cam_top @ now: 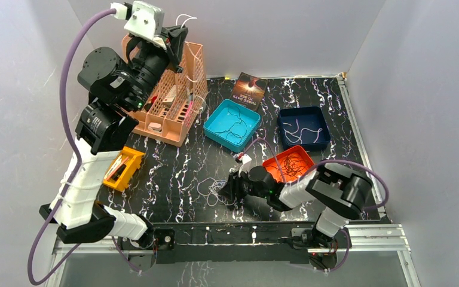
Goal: Untangle the cables
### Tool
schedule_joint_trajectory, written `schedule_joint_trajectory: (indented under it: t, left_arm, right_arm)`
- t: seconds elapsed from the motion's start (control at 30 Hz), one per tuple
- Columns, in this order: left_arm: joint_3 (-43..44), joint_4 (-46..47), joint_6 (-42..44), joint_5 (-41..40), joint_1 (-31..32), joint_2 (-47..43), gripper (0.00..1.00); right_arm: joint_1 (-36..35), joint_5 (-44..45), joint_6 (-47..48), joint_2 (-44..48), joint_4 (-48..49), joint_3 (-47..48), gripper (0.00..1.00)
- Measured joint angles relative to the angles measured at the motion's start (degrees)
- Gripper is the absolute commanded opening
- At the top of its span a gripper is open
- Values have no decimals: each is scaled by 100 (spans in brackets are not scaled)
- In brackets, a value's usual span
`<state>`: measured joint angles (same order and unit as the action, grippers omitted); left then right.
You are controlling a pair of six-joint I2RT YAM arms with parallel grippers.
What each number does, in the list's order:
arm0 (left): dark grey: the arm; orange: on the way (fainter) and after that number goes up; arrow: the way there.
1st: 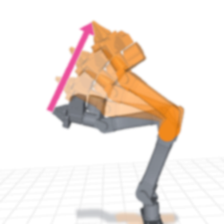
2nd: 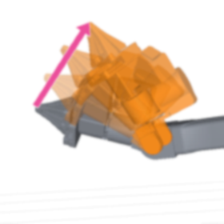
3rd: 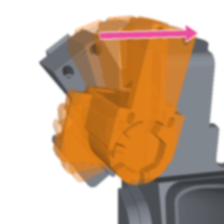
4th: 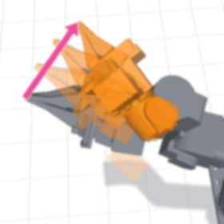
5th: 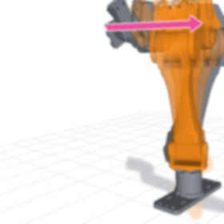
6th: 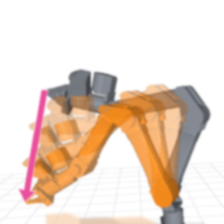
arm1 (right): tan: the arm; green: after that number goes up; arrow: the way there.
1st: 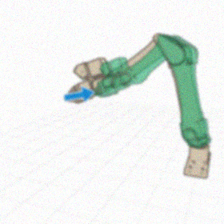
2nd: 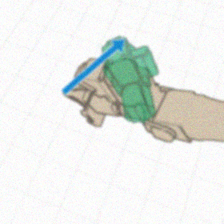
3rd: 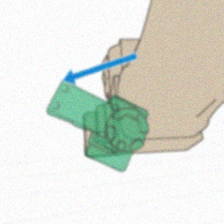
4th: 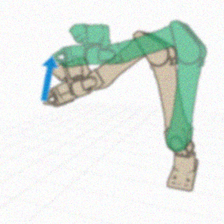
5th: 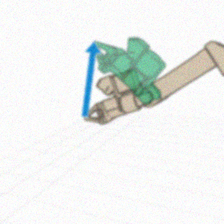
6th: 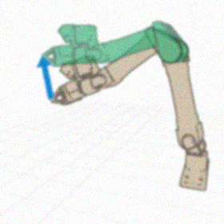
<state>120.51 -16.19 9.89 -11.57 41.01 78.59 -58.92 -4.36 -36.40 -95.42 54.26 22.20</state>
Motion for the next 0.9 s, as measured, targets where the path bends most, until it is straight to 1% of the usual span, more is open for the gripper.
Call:
schedule_joint_trajectory:
  t: [0.17, 0.3, 0.53, 0.73, 0.83, 0.9]
  left_arm:
    - [-332, 83, 17, -2, 0, -39, 0]
    - [-730, 166, 7, -2, 0, -131, 0]
    - [-1574, 341, -275, 46, 0, -522, 0]
    - [-2009, 398, -568, 96, 0, -811, 0]
    - [-2063, 400, -684, 151, 0, -885, 0]
    - [-2081, 398, -754, 192, 0, -920, 0]
  right_arm:
    - [-4, 184, 365, 966, -1152, 11, 57]
    - [-4, 564, 833, 2011, -2243, 267, 62]
    - [-4, 1257, 1561, 3418, -3512, 697, 65]
    - [-4, 1714, 1904, 4249, -4317, 715, 65]
    - [-4, 1751, 2055, 4701, -4367, 715, 65]
    - [-4, 1735, 2173, 4996, -4199, 710, 65]
